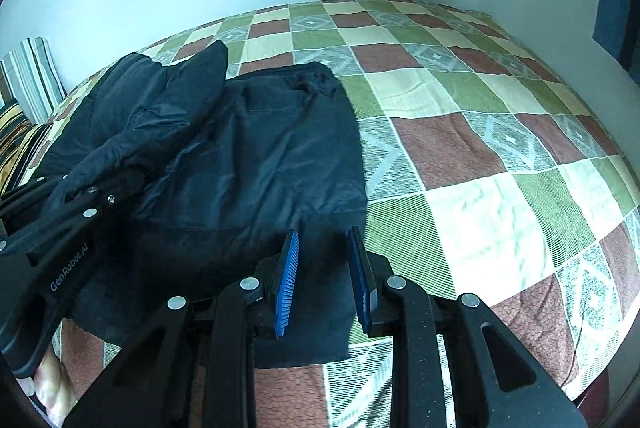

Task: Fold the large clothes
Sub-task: 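Fold the lifted jacket end over the body with the left gripper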

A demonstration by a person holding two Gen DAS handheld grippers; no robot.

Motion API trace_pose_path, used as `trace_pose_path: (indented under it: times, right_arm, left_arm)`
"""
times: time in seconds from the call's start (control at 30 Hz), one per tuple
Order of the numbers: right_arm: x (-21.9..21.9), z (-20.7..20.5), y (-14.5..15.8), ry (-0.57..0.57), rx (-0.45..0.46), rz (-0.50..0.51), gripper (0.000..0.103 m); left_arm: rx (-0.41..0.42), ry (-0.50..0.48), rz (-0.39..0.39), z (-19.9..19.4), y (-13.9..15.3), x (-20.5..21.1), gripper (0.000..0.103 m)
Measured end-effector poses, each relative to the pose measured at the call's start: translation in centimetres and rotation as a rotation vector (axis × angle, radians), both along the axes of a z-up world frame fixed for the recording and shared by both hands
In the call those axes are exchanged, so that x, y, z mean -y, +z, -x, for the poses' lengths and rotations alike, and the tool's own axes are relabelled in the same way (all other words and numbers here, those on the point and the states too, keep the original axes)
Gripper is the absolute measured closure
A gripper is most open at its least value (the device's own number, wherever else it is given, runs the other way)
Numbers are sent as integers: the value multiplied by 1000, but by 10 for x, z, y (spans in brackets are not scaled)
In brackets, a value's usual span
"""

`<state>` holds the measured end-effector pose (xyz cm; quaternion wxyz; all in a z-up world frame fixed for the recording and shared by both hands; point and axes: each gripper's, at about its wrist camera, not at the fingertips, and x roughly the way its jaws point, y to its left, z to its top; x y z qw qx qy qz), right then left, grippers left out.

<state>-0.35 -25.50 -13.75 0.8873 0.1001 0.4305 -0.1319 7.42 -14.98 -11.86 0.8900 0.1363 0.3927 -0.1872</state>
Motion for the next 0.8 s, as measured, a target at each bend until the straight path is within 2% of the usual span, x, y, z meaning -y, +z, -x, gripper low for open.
trace_pose_path:
  times: [0.33, 0.4, 0.5, 0.8]
  right_arm:
    - [23, 11, -10, -45, -31, 23, 77]
    - [26, 11, -13, -48, -39, 18, 77]
    - [26, 10, -18, -43, -56, 16, 77]
    - [21, 5, -38, -34, -109, 28, 77]
  left_arm:
    - [25, -10, -11, 8, -12, 22, 92]
    - [2, -36, 2, 10, -17, 29, 93]
    - [25, -32, -35, 14, -24, 35, 93]
    - [20, -35, -28, 13, -22, 30, 93]
